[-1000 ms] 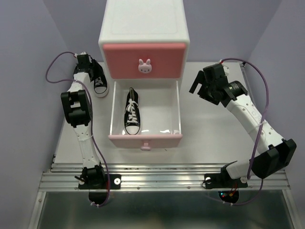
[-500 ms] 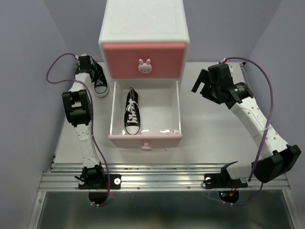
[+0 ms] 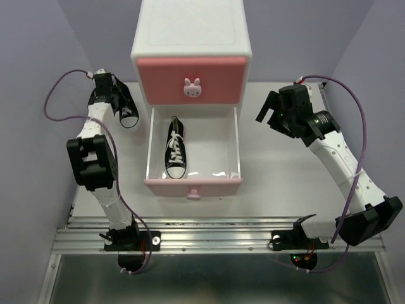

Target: Place and organize the shoes in the shoe cabinet

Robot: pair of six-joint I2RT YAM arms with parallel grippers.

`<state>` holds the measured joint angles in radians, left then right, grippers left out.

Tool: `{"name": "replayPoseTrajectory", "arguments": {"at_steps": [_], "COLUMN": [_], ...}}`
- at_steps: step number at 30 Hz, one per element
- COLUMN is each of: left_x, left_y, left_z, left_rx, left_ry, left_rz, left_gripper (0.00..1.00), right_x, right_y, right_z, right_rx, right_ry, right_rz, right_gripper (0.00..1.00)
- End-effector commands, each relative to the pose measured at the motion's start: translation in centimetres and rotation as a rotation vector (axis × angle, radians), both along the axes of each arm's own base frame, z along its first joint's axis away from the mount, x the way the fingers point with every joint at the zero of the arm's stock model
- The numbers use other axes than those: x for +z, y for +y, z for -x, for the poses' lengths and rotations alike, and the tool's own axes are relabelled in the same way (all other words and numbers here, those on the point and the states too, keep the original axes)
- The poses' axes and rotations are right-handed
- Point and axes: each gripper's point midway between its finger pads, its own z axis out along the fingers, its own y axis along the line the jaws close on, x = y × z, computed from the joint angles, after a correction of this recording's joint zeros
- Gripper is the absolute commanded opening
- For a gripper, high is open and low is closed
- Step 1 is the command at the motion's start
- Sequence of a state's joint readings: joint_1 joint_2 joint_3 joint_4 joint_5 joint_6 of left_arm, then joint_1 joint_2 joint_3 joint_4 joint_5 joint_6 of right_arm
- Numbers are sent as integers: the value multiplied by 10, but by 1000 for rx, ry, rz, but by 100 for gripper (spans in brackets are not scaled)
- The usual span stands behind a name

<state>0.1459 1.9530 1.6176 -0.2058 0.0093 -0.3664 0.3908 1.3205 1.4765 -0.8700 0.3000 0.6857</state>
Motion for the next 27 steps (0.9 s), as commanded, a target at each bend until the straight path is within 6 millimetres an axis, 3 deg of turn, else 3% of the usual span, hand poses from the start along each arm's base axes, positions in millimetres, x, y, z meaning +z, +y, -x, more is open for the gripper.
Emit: {"name": "replayPoseTrajectory", "arguments": {"at_steps": [1,2,3,6,9,10,15,16,18,25,27], "left_x": [134,132,151,166,200,203,201,195,199,205,199], "left_y": [-1,-2,-4,-5,-11,-16,-52,-72,-86,-115,-120], "left_z": [40,54,73,104,150,157,204,209,226,262,268], "left_rx": [106,125,138,173,180,167,107,53,14,-63,-82], "left_ry": [-315,-303,-327,-329,-368,-376,-373,-354,-369,-422,-413], "left_rz": [1,-8,-7,1,-11,-7,51,62,81,210,231], "left_gripper": [0,0,0,0,0,0,0,0,0,0,0], "right_x": [17,17,17,18,17,15,8,7,8,6,-1], "right_y": [-8,-8,-8,-11,-12,-12,-14,-14,-13,-13,-11], "right_z": [-3,-3,-3,-1,1,1,-2,-3,-4,0,3], "right_rx": [-47,-49,-50,-59,-44,-42,-39,-31,-20,24,35], "right_ry": [-65,-67,-67,-73,-72,-67,-54,-54,-61,-61,-45], "right_rz": [-18,-17,-18,-11,5,9,39,48,51,78,75], "right_gripper": [100,100,100,100,100,100,100,100,100,100,100]}}
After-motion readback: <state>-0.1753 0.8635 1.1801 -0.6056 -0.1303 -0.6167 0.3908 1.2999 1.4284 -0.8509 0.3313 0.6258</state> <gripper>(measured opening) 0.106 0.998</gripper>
